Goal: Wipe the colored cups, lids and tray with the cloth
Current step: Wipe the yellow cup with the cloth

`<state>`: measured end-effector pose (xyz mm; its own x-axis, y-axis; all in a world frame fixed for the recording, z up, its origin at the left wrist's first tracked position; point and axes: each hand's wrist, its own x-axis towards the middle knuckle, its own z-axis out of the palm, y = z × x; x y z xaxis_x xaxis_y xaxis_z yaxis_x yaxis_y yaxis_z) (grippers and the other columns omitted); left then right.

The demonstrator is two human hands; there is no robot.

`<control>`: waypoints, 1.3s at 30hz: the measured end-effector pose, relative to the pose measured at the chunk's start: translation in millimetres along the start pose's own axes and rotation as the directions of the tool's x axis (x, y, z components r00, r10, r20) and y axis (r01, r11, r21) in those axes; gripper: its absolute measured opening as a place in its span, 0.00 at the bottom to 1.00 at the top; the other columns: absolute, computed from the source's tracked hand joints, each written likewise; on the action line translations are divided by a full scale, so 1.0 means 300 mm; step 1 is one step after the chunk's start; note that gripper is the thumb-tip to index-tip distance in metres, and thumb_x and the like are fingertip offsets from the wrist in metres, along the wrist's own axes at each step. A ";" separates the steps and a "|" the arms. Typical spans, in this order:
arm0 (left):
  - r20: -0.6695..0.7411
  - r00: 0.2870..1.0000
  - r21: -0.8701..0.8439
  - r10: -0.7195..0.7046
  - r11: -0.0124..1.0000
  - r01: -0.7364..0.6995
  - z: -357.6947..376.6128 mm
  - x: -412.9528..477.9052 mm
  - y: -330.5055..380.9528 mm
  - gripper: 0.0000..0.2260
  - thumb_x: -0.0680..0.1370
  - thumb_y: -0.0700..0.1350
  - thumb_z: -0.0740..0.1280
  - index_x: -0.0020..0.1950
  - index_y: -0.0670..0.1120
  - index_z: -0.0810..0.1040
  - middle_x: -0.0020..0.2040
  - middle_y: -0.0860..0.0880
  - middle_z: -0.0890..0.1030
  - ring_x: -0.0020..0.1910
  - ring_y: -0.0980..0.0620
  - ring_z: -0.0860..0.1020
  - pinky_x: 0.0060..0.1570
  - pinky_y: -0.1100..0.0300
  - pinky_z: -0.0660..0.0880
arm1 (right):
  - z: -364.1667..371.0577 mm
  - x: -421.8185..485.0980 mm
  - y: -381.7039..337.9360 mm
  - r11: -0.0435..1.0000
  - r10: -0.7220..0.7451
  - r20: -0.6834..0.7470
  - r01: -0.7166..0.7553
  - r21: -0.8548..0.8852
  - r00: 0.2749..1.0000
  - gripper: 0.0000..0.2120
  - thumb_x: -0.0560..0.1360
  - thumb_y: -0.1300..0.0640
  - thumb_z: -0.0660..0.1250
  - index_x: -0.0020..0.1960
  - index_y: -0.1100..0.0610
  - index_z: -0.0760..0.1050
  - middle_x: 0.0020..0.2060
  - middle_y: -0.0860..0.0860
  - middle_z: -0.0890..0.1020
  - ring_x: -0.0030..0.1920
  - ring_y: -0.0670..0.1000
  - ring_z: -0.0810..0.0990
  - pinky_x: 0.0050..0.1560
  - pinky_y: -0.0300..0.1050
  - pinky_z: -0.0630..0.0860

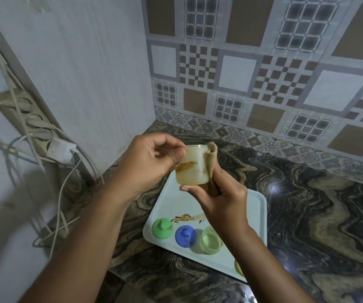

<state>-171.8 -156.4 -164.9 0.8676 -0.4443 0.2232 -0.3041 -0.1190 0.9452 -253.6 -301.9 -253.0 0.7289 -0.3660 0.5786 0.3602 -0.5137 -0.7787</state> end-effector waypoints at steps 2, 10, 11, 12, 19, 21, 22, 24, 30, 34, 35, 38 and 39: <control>-0.019 0.996 0.168 0.091 0.982 -0.087 0.015 -0.005 0.007 0.04 0.74 0.44 0.75 0.43 0.53 0.84 0.39 0.54 0.84 0.37 0.52 0.82 0.40 0.51 0.81 | 0.015 0.001 -0.008 0.987 -0.110 -0.026 0.106 -0.124 0.994 0.41 0.63 0.53 0.83 0.66 0.75 0.73 0.40 0.66 0.83 0.40 0.45 0.75 0.47 0.25 0.71; 0.023 0.999 0.002 0.034 0.999 -0.034 -0.001 -0.008 0.004 0.10 0.73 0.52 0.71 0.51 0.53 0.86 0.48 0.52 0.87 0.50 0.52 0.84 0.55 0.44 0.80 | -0.006 0.007 0.017 0.999 0.015 -0.020 -0.014 0.038 1.000 0.30 0.67 0.53 0.81 0.59 0.73 0.78 0.34 0.29 0.74 0.34 0.35 0.73 0.40 0.29 0.69; 0.018 1.000 -0.020 0.021 1.000 -0.020 -0.004 -0.005 0.001 0.07 0.72 0.52 0.71 0.48 0.55 0.86 0.46 0.52 0.87 0.49 0.50 0.84 0.55 0.42 0.80 | -0.006 0.010 0.015 0.999 0.012 -0.014 -0.011 0.030 1.000 0.29 0.66 0.54 0.81 0.57 0.74 0.79 0.34 0.30 0.75 0.35 0.34 0.73 0.40 0.27 0.68; -0.001 1.000 -0.017 0.022 1.000 -0.022 -0.002 -0.002 0.000 0.05 0.71 0.52 0.72 0.45 0.56 0.86 0.44 0.52 0.87 0.47 0.49 0.84 0.54 0.41 0.80 | -0.004 0.011 0.011 1.000 -0.001 -0.009 0.001 0.011 1.000 0.29 0.66 0.55 0.81 0.56 0.75 0.79 0.35 0.31 0.76 0.36 0.32 0.74 0.41 0.25 0.68; -0.068 0.978 0.236 0.199 0.955 -0.178 0.058 -0.021 0.022 0.03 0.75 0.50 0.73 0.47 0.55 0.85 0.44 0.57 0.85 0.43 0.56 0.82 0.43 0.56 0.80 | 0.022 0.014 -0.028 0.980 -0.155 -0.025 0.151 -0.128 0.988 0.41 0.65 0.53 0.82 0.68 0.74 0.71 0.46 0.66 0.84 0.46 0.36 0.72 0.50 0.29 0.74; -0.032 0.994 0.128 0.105 0.987 -0.101 0.035 -0.020 0.012 0.11 0.75 0.55 0.70 0.55 0.54 0.85 0.48 0.58 0.85 0.46 0.58 0.83 0.45 0.56 0.81 | 0.008 0.017 -0.029 0.987 -0.122 -0.035 0.117 -0.107 0.992 0.41 0.66 0.50 0.81 0.68 0.73 0.72 0.45 0.64 0.85 0.47 0.34 0.70 0.47 0.29 0.73; -0.002 0.997 0.076 0.072 0.995 -0.071 0.019 -0.014 0.005 0.12 0.75 0.56 0.69 0.56 0.54 0.84 0.51 0.57 0.86 0.50 0.55 0.84 0.51 0.51 0.81 | -0.001 0.021 -0.029 0.990 -0.105 -0.030 0.102 -0.096 0.994 0.41 0.66 0.49 0.81 0.69 0.72 0.72 0.46 0.62 0.85 0.45 0.34 0.71 0.47 0.28 0.73; 0.032 0.998 0.020 0.050 0.999 -0.051 -0.006 -0.002 -0.012 0.10 0.76 0.53 0.71 0.56 0.53 0.85 0.53 0.51 0.86 0.55 0.44 0.83 0.57 0.40 0.79 | -0.014 0.031 -0.024 0.993 -0.084 -0.013 0.083 -0.087 0.996 0.40 0.66 0.51 0.82 0.69 0.71 0.72 0.47 0.58 0.86 0.44 0.33 0.74 0.48 0.27 0.72; -0.051 0.996 0.081 0.079 0.994 -0.075 0.015 0.017 -0.027 0.08 0.74 0.43 0.74 0.43 0.57 0.85 0.42 0.56 0.86 0.45 0.51 0.84 0.51 0.45 0.82 | 0.021 0.022 -0.029 0.960 -0.141 0.029 0.144 -0.242 0.990 0.43 0.66 0.54 0.82 0.72 0.71 0.68 0.61 0.65 0.81 0.61 0.58 0.82 0.62 0.36 0.76; -0.078 0.988 0.132 0.131 0.984 -0.120 0.044 -0.001 -0.026 0.03 0.76 0.49 0.72 0.46 0.57 0.84 0.44 0.59 0.85 0.46 0.58 0.83 0.47 0.59 0.79 | 0.019 0.030 -0.027 0.952 -0.154 -0.009 0.146 -0.268 0.988 0.44 0.64 0.54 0.84 0.71 0.72 0.69 0.61 0.66 0.81 0.61 0.59 0.83 0.61 0.37 0.77; -0.066 0.992 0.079 0.103 0.992 -0.098 0.032 -0.002 -0.026 0.05 0.75 0.52 0.71 0.49 0.55 0.85 0.46 0.58 0.86 0.48 0.57 0.83 0.50 0.57 0.79 | 0.011 0.029 -0.029 0.965 -0.132 -0.034 0.120 -0.235 0.991 0.45 0.64 0.52 0.83 0.71 0.72 0.69 0.55 0.64 0.84 0.54 0.53 0.85 0.55 0.36 0.78; 0.015 0.998 -0.013 0.059 0.998 -0.059 -0.014 0.012 -0.032 0.10 0.75 0.55 0.70 0.53 0.55 0.85 0.51 0.49 0.86 0.52 0.47 0.84 0.58 0.42 0.79 | -0.012 0.029 -0.043 0.996 -0.030 -0.041 0.026 -0.086 0.999 0.43 0.66 0.46 0.80 0.71 0.70 0.71 0.42 0.42 0.83 0.38 0.35 0.75 0.42 0.27 0.70; 0.026 0.998 -0.022 0.056 0.998 -0.055 -0.020 0.016 -0.033 0.08 0.75 0.54 0.71 0.51 0.56 0.86 0.48 0.48 0.86 0.49 0.46 0.84 0.57 0.41 0.79 | -0.014 0.030 -0.035 0.998 -0.017 -0.025 0.016 -0.055 1.000 0.41 0.66 0.46 0.80 0.70 0.70 0.72 0.39 0.34 0.77 0.36 0.35 0.73 0.41 0.25 0.67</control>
<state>-162.2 -152.2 -171.7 0.8390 -0.4729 0.2693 -0.3427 -0.0747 0.9365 -253.4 -303.0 -238.6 0.7076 -0.3768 0.5978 0.3387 -0.5615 -0.7550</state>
